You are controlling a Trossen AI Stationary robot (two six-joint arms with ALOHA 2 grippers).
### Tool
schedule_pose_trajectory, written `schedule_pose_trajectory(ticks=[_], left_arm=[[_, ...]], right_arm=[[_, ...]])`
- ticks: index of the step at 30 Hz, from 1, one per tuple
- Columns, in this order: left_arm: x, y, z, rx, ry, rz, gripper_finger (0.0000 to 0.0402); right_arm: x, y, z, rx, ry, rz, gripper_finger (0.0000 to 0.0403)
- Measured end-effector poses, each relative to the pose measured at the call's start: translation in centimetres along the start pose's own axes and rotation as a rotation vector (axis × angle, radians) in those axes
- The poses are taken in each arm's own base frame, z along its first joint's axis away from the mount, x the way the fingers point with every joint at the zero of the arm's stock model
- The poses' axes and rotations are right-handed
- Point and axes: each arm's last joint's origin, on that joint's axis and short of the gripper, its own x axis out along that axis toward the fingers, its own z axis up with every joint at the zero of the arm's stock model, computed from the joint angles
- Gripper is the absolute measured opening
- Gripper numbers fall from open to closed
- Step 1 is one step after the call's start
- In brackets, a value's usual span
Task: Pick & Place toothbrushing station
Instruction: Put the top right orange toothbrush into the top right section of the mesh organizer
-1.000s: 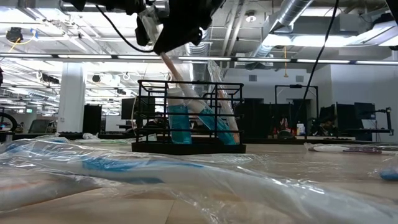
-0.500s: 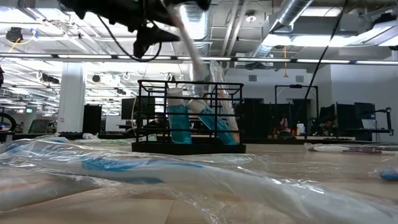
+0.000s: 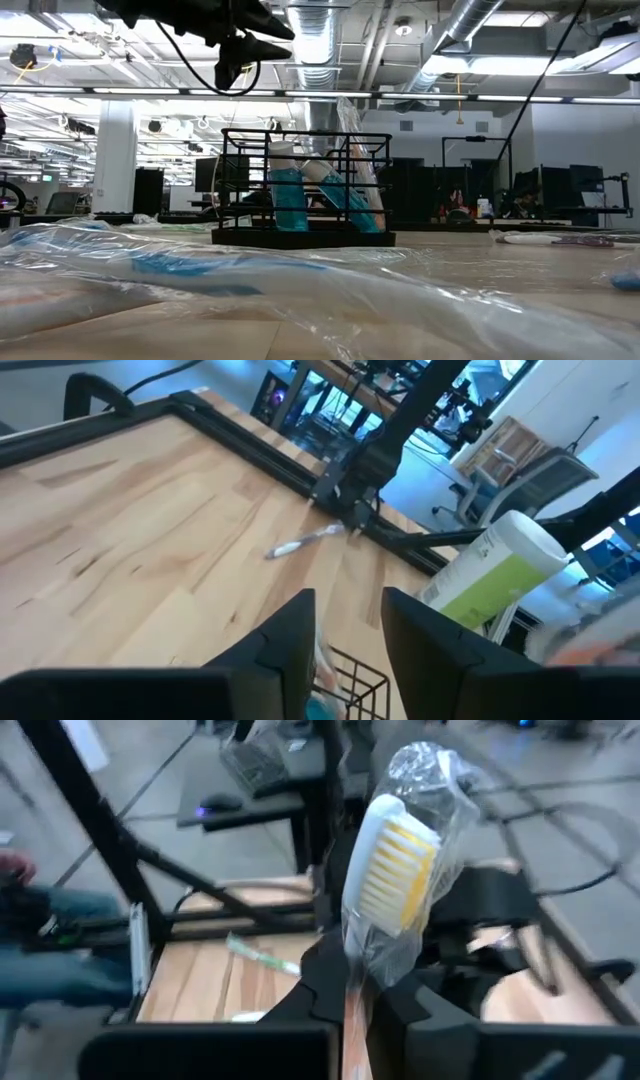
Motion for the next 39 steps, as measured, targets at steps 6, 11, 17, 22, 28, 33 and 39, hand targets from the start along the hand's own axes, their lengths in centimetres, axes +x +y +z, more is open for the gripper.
schedule_pose_trajectory(ticks=[6,11,17,22,28,33,39], left_arm=[[0.0,0.0,0.0,0.000,-0.001,-0.002,0.0111],[0.0,0.0,0.0,-0.006,-0.001,-0.004,0.0111],[0.0,-0.1,0.0,-0.024,0.013,-0.031,0.0111],[-0.1,-0.8,-0.4,-0.017,0.056,-0.105,0.0110],[-0.2,-2.6,-1.5,0.270,0.100,-0.234,0.0081],[0.3,-2.8,-2.2,0.344,0.120,-0.246,0.0022],[0.9,-2.6,-2.6,0.315,0.143,-0.233,0.0007]], right_arm=[[-1.1,1.3,0.3,-0.014,-0.042,-0.072,0.0006],[-0.9,1.9,-0.3,-0.012,-0.023,-0.063,0.0005],[-1.1,1.8,-3.8,0.095,-0.051,-0.042,0.0005],[-2.8,0.6,-6.8,0.166,-0.107,-0.039,0.0004],[-4.0,-0.6,-10.3,0.134,-0.071,-0.053,0.0004],[-3.7,-0.6,-12.7,0.089,-0.061,-0.048,0.0004],[-2.9,-0.7,-14.7,0.061,-0.059,-0.100,0.0004]])
